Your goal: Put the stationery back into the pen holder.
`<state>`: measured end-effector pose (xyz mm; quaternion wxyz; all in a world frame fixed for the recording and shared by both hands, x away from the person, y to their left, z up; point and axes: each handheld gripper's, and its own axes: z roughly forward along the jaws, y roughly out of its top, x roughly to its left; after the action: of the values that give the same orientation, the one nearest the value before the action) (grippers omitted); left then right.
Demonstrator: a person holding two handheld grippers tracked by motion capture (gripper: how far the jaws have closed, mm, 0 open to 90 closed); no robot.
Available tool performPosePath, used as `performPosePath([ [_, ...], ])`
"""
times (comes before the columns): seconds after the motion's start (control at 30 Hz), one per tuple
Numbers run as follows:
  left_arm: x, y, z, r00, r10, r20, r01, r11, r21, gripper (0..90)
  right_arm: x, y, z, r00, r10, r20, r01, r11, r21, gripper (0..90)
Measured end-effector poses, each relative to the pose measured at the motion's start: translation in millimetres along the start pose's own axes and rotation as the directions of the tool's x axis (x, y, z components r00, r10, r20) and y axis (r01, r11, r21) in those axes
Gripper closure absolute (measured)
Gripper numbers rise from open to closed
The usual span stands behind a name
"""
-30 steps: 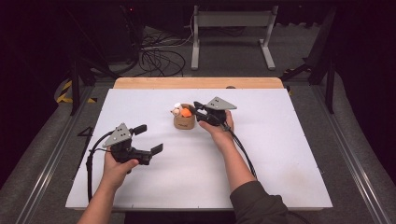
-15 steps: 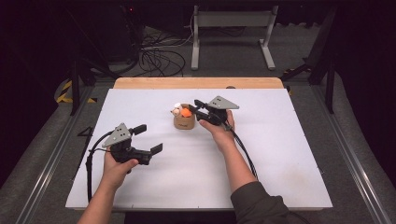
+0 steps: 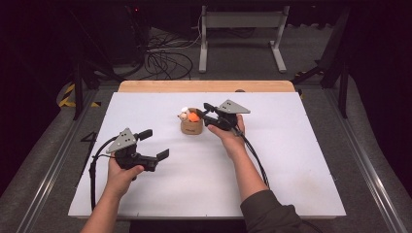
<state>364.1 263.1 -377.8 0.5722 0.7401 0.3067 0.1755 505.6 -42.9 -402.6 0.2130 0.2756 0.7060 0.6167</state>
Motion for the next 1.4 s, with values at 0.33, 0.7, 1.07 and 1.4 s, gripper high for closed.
performPosePath([
  [0.33, -0.2, 0.0, 0.1, 1.0000, 0.001, 0.002, -0.001, 1.0000, 0.000, 1.6, 0.0, -2.5, -5.4, 0.9998, 0.018, -0.004, -0.018, 1.000, -0.009, 53.3],
  [0.7, 0.9, -0.2, -0.2, 1.0000, 0.004, -0.002, -0.004, 1.0000, -0.002, 1.6, -1.0, 0.6, -14.2, 0.9997, 0.025, 0.002, -0.025, 0.999, -0.034, 39.0],
  [1.07, 1.3, 0.0, -1.4, 1.0000, 0.002, -0.009, -0.002, 1.0000, -0.005, 1.6, -1.1, 5.8, -26.6, 0.9995, 0.028, 0.013, -0.028, 0.999, -0.046, 26.7],
  [1.4, 1.6, -0.2, -1.3, 0.9999, 0.001, -0.010, -0.001, 1.0000, -0.004, 1.6, -1.6, 8.3, -40.7, 0.9993, 0.029, 0.022, -0.028, 0.998, -0.052, 19.8],
])
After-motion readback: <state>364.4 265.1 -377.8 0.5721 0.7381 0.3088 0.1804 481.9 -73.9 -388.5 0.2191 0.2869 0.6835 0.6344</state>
